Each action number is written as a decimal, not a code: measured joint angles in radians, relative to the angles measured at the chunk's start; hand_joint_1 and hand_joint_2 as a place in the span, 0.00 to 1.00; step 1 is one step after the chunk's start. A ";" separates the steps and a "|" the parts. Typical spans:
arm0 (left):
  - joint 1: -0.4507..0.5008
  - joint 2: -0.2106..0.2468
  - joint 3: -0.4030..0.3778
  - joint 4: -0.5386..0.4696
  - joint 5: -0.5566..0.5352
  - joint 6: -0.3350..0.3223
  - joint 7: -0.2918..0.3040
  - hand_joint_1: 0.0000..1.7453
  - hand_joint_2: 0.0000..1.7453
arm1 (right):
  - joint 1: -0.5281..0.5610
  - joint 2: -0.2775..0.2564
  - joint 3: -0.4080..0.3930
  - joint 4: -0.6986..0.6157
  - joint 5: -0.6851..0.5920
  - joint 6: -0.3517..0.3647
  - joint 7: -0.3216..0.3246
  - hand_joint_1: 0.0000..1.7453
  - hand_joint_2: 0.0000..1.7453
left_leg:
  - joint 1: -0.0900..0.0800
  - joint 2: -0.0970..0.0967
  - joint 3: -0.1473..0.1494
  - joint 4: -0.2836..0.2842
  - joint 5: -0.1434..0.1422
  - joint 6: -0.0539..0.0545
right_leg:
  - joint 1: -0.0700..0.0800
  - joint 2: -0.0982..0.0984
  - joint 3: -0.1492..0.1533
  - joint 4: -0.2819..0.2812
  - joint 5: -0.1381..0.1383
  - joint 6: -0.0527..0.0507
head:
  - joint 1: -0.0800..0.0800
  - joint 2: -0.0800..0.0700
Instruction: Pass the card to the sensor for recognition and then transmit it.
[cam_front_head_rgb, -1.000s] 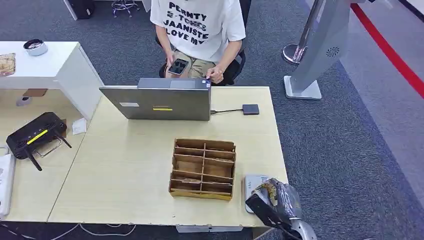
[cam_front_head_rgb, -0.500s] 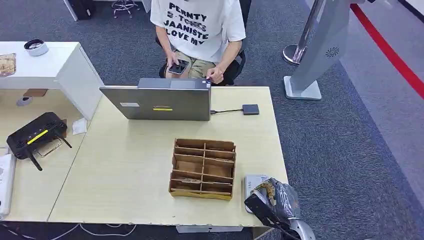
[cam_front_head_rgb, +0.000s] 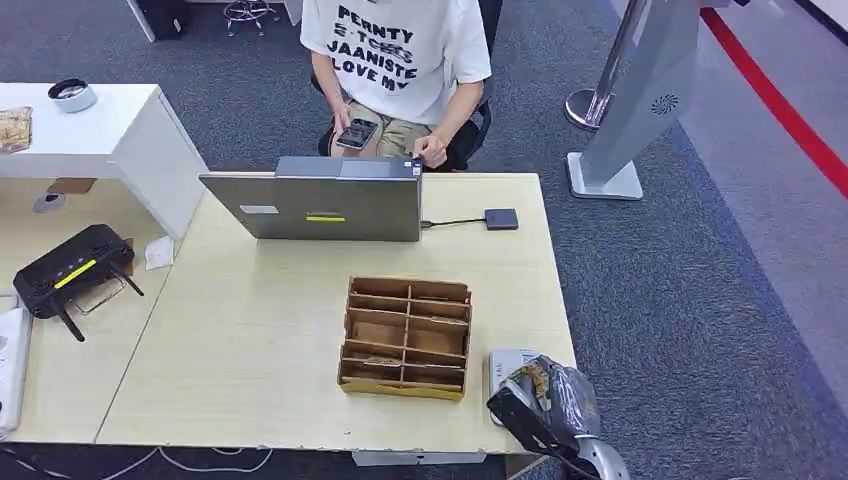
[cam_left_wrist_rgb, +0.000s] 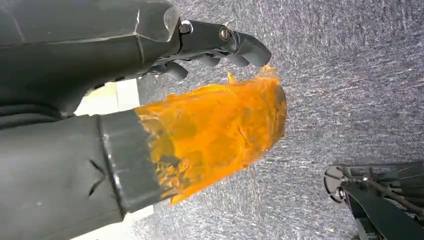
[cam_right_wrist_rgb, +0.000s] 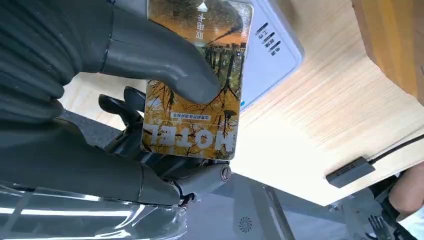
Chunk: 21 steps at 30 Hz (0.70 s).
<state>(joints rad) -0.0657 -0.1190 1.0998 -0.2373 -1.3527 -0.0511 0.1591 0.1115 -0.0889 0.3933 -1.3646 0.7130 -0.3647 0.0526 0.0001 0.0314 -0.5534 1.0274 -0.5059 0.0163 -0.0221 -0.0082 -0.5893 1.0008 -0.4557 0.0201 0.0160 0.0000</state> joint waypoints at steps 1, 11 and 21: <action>0.000 0.000 0.000 0.000 0.000 0.000 0.000 0.00 0.00 | 0.000 0.000 0.000 0.000 0.000 0.000 0.000 1.00 1.00 | 0.000 0.000 0.000 0.000 0.000 0.000 | 0.000 0.000 0.000 0.000 0.000 0.000 | 0.000 0.000; 0.000 0.000 0.000 0.000 -0.003 0.000 0.006 0.00 0.00 | -0.004 0.000 0.007 0.002 0.001 0.000 0.006 1.00 1.00 | 0.000 0.000 0.001 0.000 0.000 0.000 | 0.000 0.000 0.001 0.000 0.000 0.000 | 0.000 0.000; 0.000 0.000 0.000 0.000 -0.006 0.000 0.008 0.00 0.00 | -0.006 0.000 0.008 0.003 0.002 0.000 0.007 1.00 1.00 | 0.000 0.000 0.001 0.000 0.000 0.000 | 0.000 0.000 0.001 0.000 0.000 0.000 | 0.000 0.000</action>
<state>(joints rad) -0.0658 -0.1190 1.0998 -0.2373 -1.3584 -0.0511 0.1671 0.1058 -0.0889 0.4009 -1.3611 0.7145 -0.3647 0.0591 0.0000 0.0314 -0.5527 1.0274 -0.5059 0.0164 -0.0222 -0.0082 -0.5884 1.0008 -0.4557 0.0201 0.0160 0.0000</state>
